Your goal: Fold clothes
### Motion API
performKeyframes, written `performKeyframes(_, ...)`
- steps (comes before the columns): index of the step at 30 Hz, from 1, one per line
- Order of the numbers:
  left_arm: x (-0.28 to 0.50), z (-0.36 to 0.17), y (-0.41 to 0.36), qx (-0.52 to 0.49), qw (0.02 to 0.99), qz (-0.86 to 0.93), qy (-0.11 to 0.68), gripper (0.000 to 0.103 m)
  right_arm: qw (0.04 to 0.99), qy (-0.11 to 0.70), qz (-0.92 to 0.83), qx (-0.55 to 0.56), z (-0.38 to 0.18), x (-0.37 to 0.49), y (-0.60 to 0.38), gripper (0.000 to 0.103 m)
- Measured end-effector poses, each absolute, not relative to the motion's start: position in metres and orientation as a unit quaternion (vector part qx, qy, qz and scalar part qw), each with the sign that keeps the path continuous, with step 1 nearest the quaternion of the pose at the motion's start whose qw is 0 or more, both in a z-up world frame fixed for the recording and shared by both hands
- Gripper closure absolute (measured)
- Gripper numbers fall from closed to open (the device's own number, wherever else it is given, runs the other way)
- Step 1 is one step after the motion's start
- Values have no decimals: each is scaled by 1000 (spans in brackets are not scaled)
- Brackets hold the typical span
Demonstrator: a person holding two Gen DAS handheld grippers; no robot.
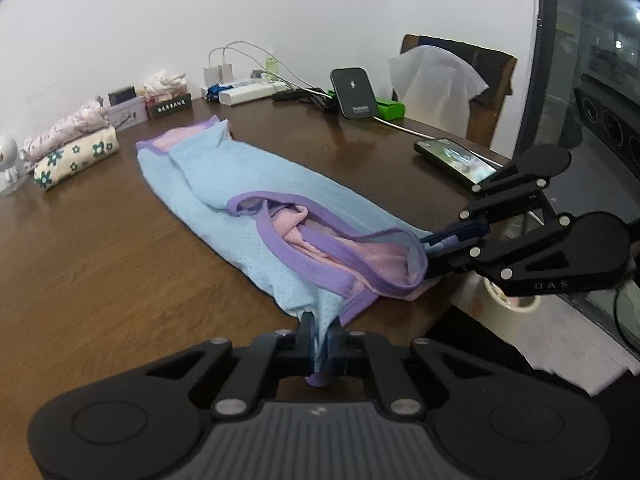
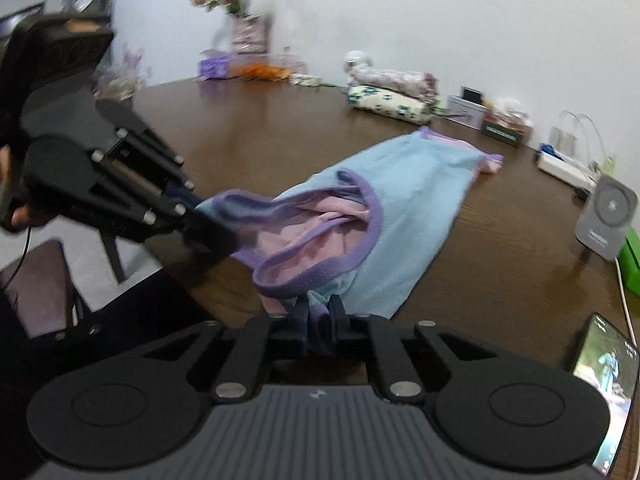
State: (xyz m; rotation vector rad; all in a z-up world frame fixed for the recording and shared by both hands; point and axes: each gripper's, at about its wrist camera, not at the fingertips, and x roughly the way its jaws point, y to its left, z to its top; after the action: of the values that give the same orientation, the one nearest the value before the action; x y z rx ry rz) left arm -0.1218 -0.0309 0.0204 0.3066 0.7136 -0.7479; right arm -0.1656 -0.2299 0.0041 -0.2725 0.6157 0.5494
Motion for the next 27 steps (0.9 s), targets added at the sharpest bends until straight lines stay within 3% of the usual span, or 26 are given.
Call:
performKeyframes(1,-128,22,-24,145,856,-362,340,99,905,296,270,-143,7,-171,-225,93)
performKeyframes(2,-135,24,-17,144,853,-367,340,99,905,288,275,-149,10,-176,-223,85)
performKeyframes(3,-140,26,-10,141,854,-369,339,99,907,275,282,-149,14,-183,-223,61)
performKeyframes(5,-147,28,1,127,859,-364,336,95,904,254,309,-155,18,-195,-221,36)
performKeyframes(7,-149,26,6,122,869,-356,321,91,898,242,323,-172,16,-199,-217,36)
performKeyframes(10,-146,22,5,115,875,-345,319,86,893,261,319,-183,7,-189,-214,45)
performKeyframes(12,-143,18,3,108,876,-343,320,87,889,277,316,-184,2,-182,-214,70)
performKeyframes(13,-143,16,2,106,876,-345,320,87,885,285,324,-174,2,-179,-216,73)
performKeyframes(15,-144,14,0,104,870,-356,324,100,887,288,327,-155,2,-179,-220,83)
performKeyframes(17,-151,16,-2,107,858,-383,326,101,886,292,329,-148,3,-183,-221,97)
performKeyframes(22,-158,38,10,51,819,-469,326,101,878,283,355,-149,24,-200,-225,99)
performKeyframes(27,-110,65,20,22,838,-453,303,101,905,249,331,-99,52,-173,-250,99)
